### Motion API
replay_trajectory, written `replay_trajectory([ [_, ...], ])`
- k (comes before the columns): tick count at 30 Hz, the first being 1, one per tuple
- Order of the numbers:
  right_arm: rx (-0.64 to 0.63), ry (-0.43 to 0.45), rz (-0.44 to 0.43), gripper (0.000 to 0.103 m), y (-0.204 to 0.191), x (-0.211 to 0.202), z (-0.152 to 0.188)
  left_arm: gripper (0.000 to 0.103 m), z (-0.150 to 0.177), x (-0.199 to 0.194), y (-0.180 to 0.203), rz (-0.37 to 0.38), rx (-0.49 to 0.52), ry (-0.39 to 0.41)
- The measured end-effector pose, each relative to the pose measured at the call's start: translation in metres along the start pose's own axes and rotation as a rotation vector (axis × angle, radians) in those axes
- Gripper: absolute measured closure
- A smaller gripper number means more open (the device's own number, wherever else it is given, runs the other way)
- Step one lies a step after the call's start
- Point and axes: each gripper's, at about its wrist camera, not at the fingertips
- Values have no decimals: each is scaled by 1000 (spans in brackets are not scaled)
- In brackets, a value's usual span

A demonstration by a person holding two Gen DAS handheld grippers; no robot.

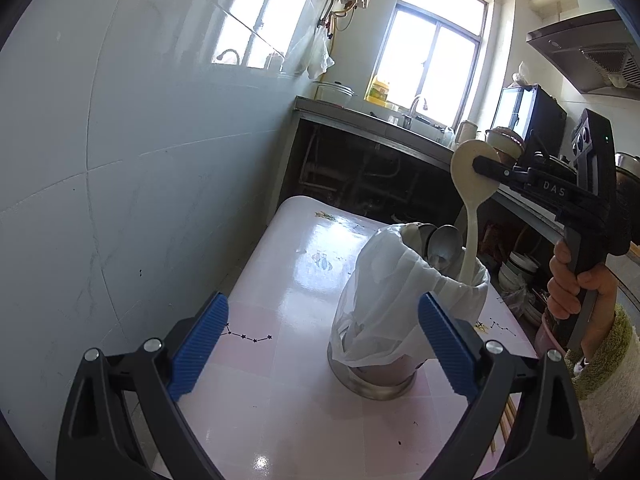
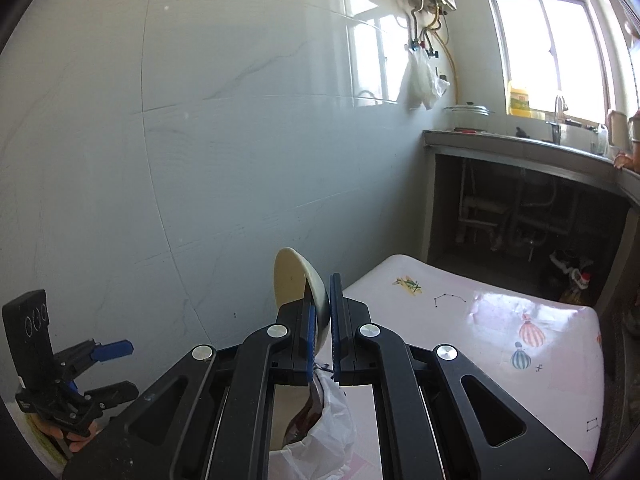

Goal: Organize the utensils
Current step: 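Lower the white ladle into the holder and open the right gripper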

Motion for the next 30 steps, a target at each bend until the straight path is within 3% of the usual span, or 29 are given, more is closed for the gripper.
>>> replay_trajectory([
  [11,-88,-111,19,94,-18,3,30,9,1,-7,2,-10,10,6],
  [15,-70,-113,11,77,-14,-2,31,8,1,-7,4,-12,16,3],
  [23,58,-51,-30,61,-1,-42,33,7,2,-12,18,-16,57,5],
  [27,149,-30,-32,44,7,-71,47,6,6,-14,25,-12,82,-1],
  [30,209,-38,2,37,14,-88,65,6,11,-11,32,3,93,-26],
])
Point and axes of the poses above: each gripper's, at about its wrist camera, not at the fingertips, and x roughly the way its jaws point, y to its right, z to its underside, and after that the axes turned 2 degrees about -y, right-handed
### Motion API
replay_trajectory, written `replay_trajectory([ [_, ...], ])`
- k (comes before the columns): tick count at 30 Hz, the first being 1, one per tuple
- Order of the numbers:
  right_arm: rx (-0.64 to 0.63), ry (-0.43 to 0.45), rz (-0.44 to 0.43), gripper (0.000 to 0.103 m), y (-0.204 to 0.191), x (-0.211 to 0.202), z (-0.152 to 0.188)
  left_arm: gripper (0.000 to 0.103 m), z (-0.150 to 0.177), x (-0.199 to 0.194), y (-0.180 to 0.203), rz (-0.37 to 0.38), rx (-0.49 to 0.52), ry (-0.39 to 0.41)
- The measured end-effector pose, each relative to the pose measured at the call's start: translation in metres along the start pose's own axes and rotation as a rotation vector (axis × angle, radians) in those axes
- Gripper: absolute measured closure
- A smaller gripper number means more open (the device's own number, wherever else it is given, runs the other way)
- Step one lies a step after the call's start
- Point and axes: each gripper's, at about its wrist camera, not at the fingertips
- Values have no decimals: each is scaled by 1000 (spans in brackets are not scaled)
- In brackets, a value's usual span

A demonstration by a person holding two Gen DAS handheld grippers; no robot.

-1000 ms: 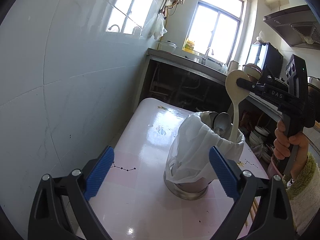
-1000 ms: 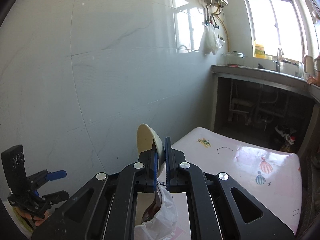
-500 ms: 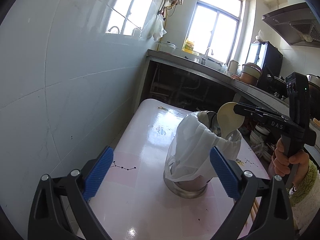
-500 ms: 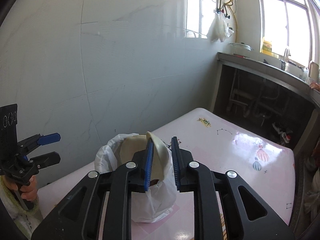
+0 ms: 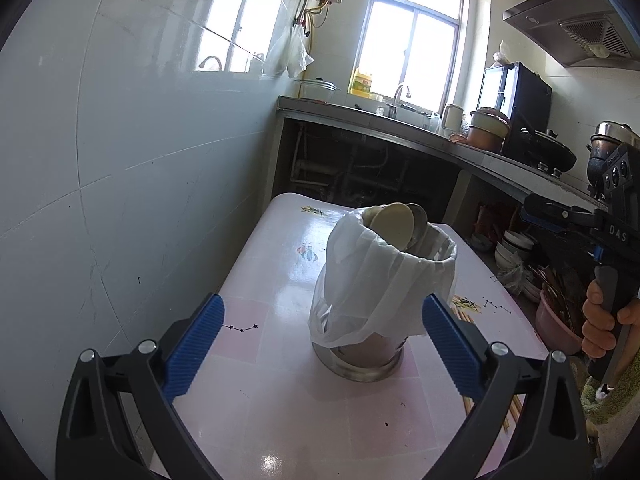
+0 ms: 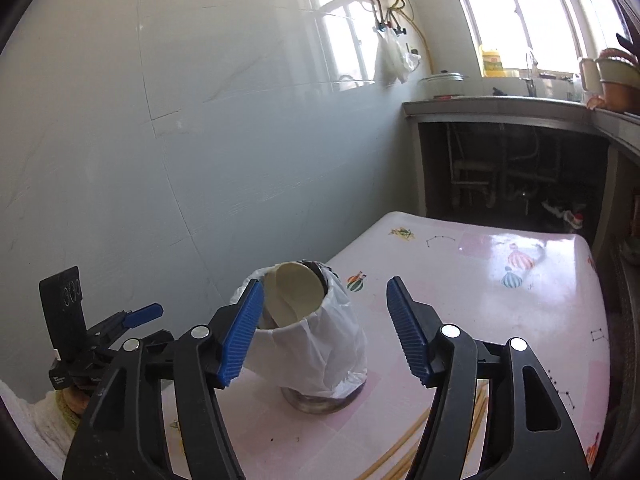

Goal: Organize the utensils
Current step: 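Lower the white ladle into the holder and open the right gripper, then move both open grippers toward the bamboo chopsticks on the table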

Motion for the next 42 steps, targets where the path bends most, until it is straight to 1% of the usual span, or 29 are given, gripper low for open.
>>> replay_trajectory([
  [4,102,-25,56,30,16,-19,30,6,7,8,15,22,32,-46],
  [5,128,-37,75,27,21,-22,38,6,9,10,20,28,43,-57],
  [7,172,-71,132,26,30,-27,52,6,13,14,29,41,66,-75],
  [9,205,-113,193,22,38,-30,65,6,18,17,39,53,85,-92],
  [12,233,-187,282,20,50,-28,81,6,26,25,52,66,104,-126],
  [16,225,-255,397,19,59,-24,101,6,38,37,69,89,120,-176],
  [21,224,-288,414,19,65,-26,118,6,47,47,90,91,177,-205],
  [24,225,-292,420,19,69,-25,120,6,53,51,100,92,200,-221],
  [28,247,-285,403,19,73,-27,119,6,57,55,109,81,229,-236],
  [42,269,-304,357,19,75,-25,124,6,71,69,118,41,247,-300],
])
Point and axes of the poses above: each gripper's, at about its wrist camera, not at the fingertips, and x roughly the way its jaws point, y to its right, z to its underside, and after that the axes turned 2 degrees about -y, right-handed
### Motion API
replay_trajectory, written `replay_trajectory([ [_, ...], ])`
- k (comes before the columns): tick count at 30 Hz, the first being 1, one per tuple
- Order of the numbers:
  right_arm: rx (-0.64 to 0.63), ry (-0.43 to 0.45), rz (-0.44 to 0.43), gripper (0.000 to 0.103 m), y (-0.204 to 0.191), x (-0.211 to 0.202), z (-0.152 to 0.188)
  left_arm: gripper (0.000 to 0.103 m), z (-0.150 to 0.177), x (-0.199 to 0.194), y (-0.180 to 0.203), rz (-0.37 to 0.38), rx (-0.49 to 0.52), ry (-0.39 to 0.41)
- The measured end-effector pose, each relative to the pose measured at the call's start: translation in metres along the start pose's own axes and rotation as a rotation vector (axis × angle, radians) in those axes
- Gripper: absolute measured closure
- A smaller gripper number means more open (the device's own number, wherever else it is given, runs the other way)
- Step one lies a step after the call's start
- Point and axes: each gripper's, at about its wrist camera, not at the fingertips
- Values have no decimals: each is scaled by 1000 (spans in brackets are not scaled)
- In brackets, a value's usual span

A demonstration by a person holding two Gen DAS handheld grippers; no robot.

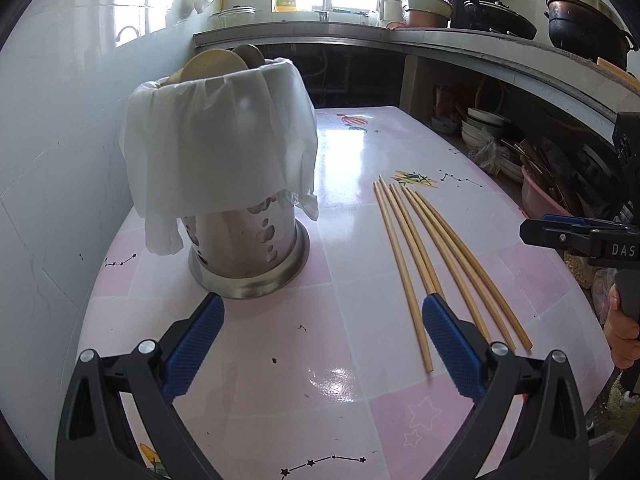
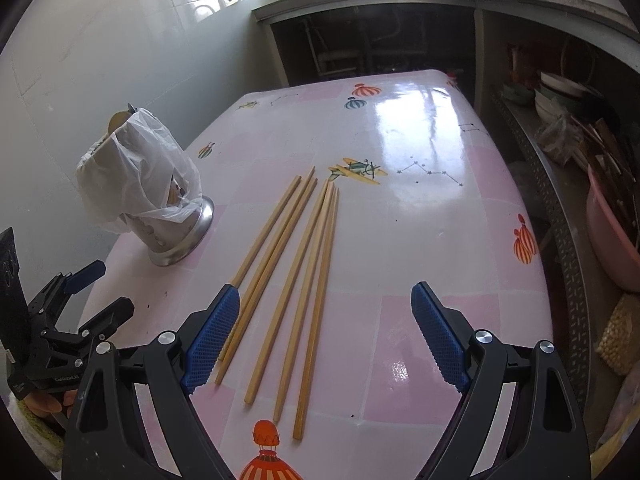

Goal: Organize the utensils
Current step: 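Move both open grippers toward the bamboo chopsticks on the table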

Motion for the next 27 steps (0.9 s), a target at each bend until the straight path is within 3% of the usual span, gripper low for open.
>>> replay_trajectory([
  [19,11,13,-46,19,-4,-9,4,6,-5,8,10,-8,8,-28],
  [25,36,10,-34,19,1,-12,9,7,-7,11,7,42,-35,-32],
  [27,45,10,-34,20,3,-10,9,15,-10,13,7,72,-39,-42],
])
Point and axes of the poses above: each gripper's, at about its wrist camera, not at the fingertips, and x roughly the way its jaws point, y to its right, z to its underside, and after that the axes turned 2 degrees about -y, right-handed
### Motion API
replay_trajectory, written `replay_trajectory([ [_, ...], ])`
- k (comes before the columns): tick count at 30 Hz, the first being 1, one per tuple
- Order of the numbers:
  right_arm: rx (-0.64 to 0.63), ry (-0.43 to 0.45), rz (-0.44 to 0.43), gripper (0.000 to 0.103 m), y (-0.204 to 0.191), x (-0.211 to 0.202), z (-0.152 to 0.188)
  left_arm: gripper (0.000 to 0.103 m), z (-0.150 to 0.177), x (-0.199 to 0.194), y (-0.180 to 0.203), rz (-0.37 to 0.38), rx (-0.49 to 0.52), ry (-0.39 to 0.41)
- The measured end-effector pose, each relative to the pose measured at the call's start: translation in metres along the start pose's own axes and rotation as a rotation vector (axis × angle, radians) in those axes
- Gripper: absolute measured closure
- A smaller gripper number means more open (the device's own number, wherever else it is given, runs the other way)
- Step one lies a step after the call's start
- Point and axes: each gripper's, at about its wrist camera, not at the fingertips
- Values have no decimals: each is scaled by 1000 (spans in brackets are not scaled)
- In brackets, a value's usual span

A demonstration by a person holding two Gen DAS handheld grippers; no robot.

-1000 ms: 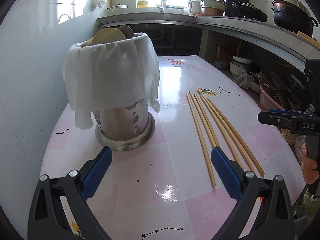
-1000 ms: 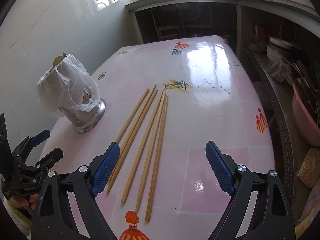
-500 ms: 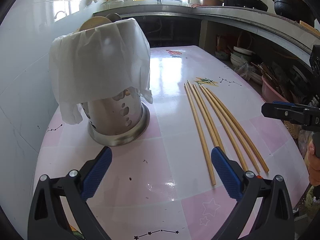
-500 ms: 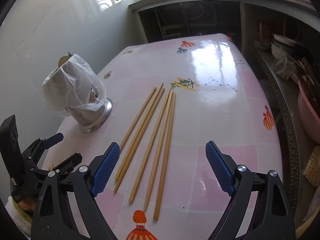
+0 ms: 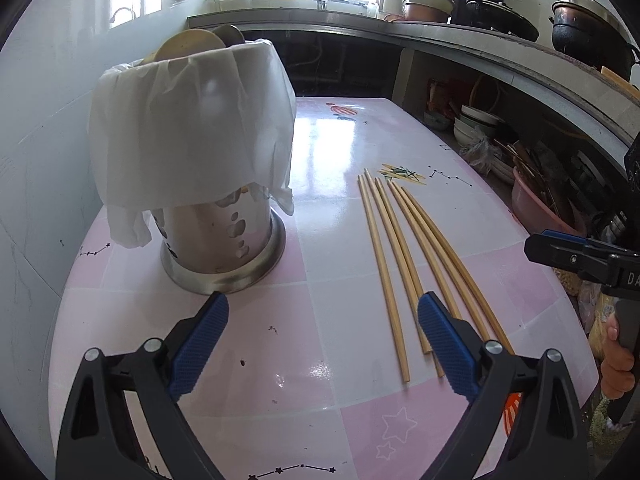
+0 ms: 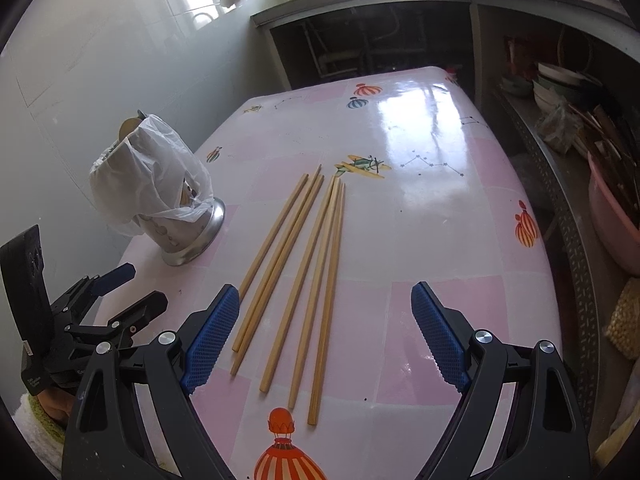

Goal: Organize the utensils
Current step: 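Move both open grippers toward the bamboo chopsticks on the table, then close the left gripper on one bamboo chopstick while the right gripper grasps another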

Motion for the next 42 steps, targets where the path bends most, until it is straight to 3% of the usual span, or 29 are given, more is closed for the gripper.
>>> replay_trajectory([
  [4,1,-5,-2,23,0,5,-2,38,-6,9,4,50,4,-25],
  [8,-9,-14,8,36,-2,12,-1,57,-11,27,13,81,30,-73],
  [15,9,-55,-6,63,4,23,2,70,-15,52,38,102,116,-138],
  [20,5,-65,-13,68,2,28,1,85,-11,66,44,62,171,-165],
  [27,21,-76,-6,68,6,31,0,95,-9,74,46,20,212,-163],
  [42,34,-121,12,82,1,43,7,97,9,50,24,-16,129,-187],
])
Point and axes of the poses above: each gripper's, at about its wrist camera, not at the fingertips, and x roughly the way its jaws point, y to its right, z to its underside, and after that the axes turned 2 degrees about -y, right-handed
